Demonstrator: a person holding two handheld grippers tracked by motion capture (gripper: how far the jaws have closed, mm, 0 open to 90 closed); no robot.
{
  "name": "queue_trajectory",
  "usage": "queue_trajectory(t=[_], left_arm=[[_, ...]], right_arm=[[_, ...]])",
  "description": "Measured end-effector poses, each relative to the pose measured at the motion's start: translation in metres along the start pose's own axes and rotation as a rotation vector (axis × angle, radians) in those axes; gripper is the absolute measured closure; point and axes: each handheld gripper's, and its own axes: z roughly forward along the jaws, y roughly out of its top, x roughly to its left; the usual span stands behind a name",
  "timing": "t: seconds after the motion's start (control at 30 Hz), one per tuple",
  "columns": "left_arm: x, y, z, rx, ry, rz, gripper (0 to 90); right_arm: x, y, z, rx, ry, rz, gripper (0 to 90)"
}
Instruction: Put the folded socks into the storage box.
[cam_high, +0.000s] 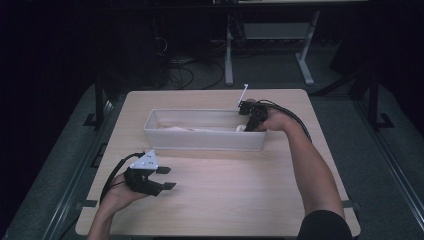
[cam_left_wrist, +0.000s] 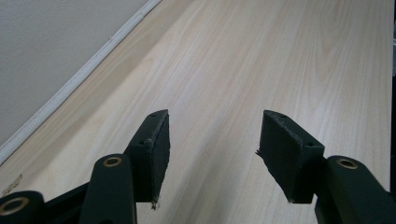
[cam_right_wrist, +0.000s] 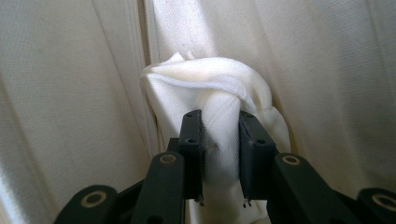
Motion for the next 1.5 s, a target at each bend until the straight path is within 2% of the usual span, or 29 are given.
queue_trajectory(t=[0.13,0.3,0.57,0.73,0.83,0.93,1.03,1.17,1.3,1.4,1.5], left_arm=[[0.001,-0.001,-0.001,-0.004,0.001,-0.005,43.0],[0.000,0.000,-0.001,-0.003,0.002,0.001,43.0],[0.000,0.000,-0.002,-0.004,0.001,0.000,43.0],[0.000,0.000,-0.001,-0.003,0.000,0.001,43.0],[-0.001,0.001,-0.001,-0.003,0.000,0.002,43.1],[-0.001,0.001,-0.001,-0.003,0.000,0.006,43.1],[-0.002,0.002,-0.002,-0.005,-0.001,0.007,43.1],[-0.003,0.002,-0.002,-0.003,0.000,0.009,43.1],[-0.002,0.002,-0.004,-0.010,0.003,0.007,43.1],[-0.002,0.001,-0.005,-0.012,0.005,0.005,43.1],[-0.002,0.001,-0.005,-0.013,0.006,0.007,43.1]], right_arm=[[0.000,0.000,-0.005,-0.004,-0.007,-0.002,73.0],[0.002,0.001,-0.001,0.018,-0.015,-0.020,71.7],[0.004,0.002,0.000,0.026,-0.025,-0.036,62.0],[0.003,0.002,-0.008,0.004,-0.034,-0.025,54.5],[0.004,0.002,-0.016,0.002,-0.043,-0.038,53.1],[0.006,0.002,-0.024,-0.027,-0.052,-0.038,53.2],[0.009,0.002,-0.027,-0.034,-0.065,-0.048,56.6],[0.012,0.006,-0.027,-0.033,-0.059,-0.066,69.6],[0.014,0.010,-0.018,0.005,-0.046,-0.073,79.3],[0.014,0.012,-0.010,0.039,-0.037,-0.071,82.7],[0.013,0.013,-0.007,0.050,-0.030,-0.067,83.8]])
